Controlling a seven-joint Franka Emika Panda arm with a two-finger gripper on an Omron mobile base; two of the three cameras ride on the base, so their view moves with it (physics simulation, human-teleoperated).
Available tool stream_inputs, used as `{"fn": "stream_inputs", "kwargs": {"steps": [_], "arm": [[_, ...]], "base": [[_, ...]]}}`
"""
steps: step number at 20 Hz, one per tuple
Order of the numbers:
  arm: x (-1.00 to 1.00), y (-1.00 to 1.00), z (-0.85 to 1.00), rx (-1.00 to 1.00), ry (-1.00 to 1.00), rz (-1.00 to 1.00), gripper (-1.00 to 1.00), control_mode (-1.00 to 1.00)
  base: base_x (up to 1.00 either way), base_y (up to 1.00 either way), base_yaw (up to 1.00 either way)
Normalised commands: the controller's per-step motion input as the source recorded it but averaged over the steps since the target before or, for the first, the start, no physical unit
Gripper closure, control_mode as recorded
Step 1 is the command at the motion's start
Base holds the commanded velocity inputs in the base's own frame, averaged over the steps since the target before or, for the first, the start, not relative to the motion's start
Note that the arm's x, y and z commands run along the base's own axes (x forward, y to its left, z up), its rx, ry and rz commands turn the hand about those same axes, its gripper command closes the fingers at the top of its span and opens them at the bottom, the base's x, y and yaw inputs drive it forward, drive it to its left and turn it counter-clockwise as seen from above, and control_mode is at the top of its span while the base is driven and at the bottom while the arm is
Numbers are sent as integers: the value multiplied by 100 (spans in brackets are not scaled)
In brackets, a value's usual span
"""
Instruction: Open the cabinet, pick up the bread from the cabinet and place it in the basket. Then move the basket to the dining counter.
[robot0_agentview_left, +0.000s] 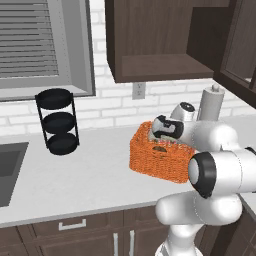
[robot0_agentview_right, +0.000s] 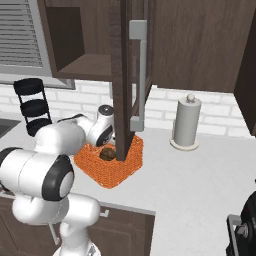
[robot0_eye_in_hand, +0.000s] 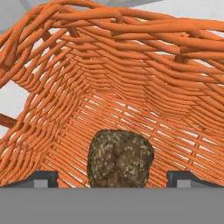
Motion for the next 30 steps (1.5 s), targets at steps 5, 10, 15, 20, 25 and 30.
{"fn": "stream_inputs", "kwargs": {"steps": [5, 10, 15, 20, 25, 30], "arm": [[-65, 1, 88, -2, 7, 0, -100, -100], [-58, 0, 84, -3, 21, -3, -100, -100], [-75, -10, 4, -10, 22, -15, -100, -100], [-47, -49, -12, -7, 2, -13, -100, -100], [-8, -40, -11, -4, 0, -9, -100, -100], [12, -10, -1, 0, 0, -1, -100, -100]], "base": [[0, 0, 0], [0, 0, 0], [0, 0, 0], [0, 0, 0], [0, 0, 0], [0, 0, 0]]}}
